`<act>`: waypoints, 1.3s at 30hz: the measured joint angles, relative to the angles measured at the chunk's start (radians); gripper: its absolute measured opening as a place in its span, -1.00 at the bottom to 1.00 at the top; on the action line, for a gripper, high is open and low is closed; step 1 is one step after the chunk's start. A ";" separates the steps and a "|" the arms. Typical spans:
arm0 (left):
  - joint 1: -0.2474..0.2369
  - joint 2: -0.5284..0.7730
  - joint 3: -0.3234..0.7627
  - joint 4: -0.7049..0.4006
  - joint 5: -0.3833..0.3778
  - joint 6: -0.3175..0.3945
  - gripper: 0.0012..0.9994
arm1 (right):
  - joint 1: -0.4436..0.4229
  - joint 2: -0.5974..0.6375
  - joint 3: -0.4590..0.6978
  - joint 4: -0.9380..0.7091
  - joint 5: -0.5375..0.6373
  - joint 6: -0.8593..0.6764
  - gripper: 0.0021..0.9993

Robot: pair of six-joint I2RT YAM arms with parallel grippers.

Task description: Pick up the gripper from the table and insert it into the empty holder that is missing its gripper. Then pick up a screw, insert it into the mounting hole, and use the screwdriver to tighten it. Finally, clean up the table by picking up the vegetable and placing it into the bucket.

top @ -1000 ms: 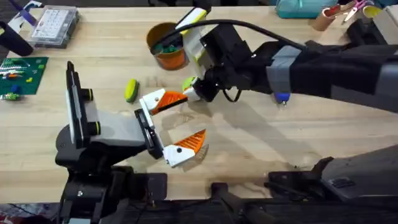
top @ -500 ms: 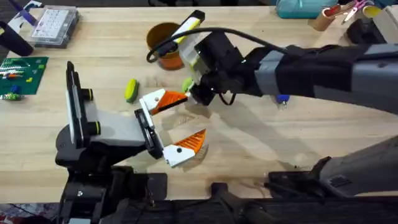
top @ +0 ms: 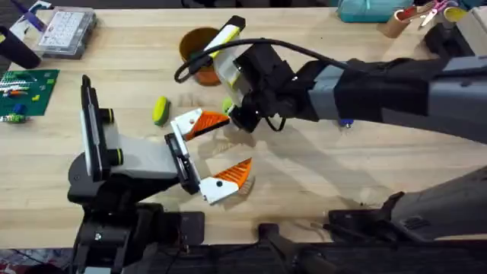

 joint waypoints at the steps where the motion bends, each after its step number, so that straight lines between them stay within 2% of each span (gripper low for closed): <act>1: 0.000 0.000 0.000 0.000 0.000 0.000 0.97 | 0.000 0.000 0.000 0.000 0.000 0.000 -0.21; 12: 0.000 0.000 0.000 0.000 0.000 0.000 0.97 | 0.000 0.000 0.000 0.000 0.000 0.000 -0.22; 18: 0.000 0.000 0.000 0.000 0.000 0.000 0.97 | 0.000 0.000 0.000 0.001 0.003 -0.009 -0.93; 19: 0.000 0.000 0.000 0.000 0.000 0.000 0.97 | 0.000 0.000 0.000 0.001 0.003 -0.007 -0.98; 39: 0.000 0.000 0.000 0.000 0.000 0.000 0.97 | 0.000 0.000 0.000 0.001 0.003 -0.007 -0.99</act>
